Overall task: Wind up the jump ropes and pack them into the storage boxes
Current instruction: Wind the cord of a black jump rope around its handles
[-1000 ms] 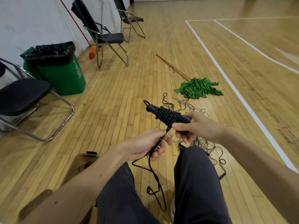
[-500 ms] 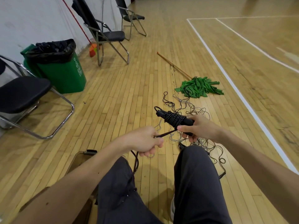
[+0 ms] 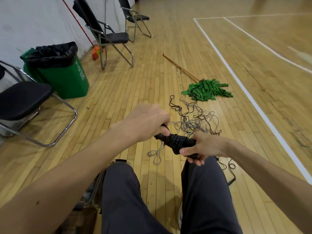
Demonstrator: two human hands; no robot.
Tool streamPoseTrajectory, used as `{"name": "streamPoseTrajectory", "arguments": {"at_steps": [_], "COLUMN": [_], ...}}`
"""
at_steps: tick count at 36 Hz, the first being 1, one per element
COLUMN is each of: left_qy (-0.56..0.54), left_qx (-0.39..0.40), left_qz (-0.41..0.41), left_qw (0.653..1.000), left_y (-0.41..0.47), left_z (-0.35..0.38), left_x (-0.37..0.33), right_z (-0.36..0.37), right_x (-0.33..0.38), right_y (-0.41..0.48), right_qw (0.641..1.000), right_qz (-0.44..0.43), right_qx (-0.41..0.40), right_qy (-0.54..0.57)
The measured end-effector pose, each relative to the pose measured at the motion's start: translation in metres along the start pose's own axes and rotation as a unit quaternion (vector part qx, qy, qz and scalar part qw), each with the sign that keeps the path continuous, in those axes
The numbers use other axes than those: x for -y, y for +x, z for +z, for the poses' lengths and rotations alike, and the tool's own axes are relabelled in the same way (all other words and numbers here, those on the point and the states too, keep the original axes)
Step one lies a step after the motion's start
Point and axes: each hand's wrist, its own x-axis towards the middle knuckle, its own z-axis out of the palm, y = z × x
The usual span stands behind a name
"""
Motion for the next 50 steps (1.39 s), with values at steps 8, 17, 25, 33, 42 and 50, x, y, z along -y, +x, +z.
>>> {"name": "streamPoseTrajectory", "arguments": {"at_steps": [8,17,25,33,42,50], "left_qy": [-0.009,-0.098,-0.307,-0.535,-0.592,-0.615], "left_qx": [-0.035,-0.011,0.058,0.121,0.119,0.110], "left_qz": [0.057,0.041,0.013,-0.005,-0.159,-0.149], "left_qw": [0.998,0.994,0.950,0.836,0.781,0.766], "left_y": [0.010,0.019,0.022,0.012,0.016,0.003], "left_z": [-0.007,-0.009,0.005,0.021,0.099,0.079], "left_x": [0.000,0.002,0.011,0.003,0.019,-0.018], "right_z": [0.005,0.014,0.018,0.015,0.005,-0.010], "right_x": [0.013,0.027,0.035,0.041,0.041,0.031], "right_y": [-0.013,-0.024,-0.037,-0.043,-0.040,-0.038], "right_qw": [0.996,0.987,0.979,0.968,0.959,0.965], "right_qz": [-0.009,-0.062,-0.116,-0.206,-0.269,-0.251], "right_qx": [0.060,0.109,0.130,0.144,0.067,-0.043], "right_qy": [-0.059,-0.101,-0.106,0.004,0.061,0.058]}}
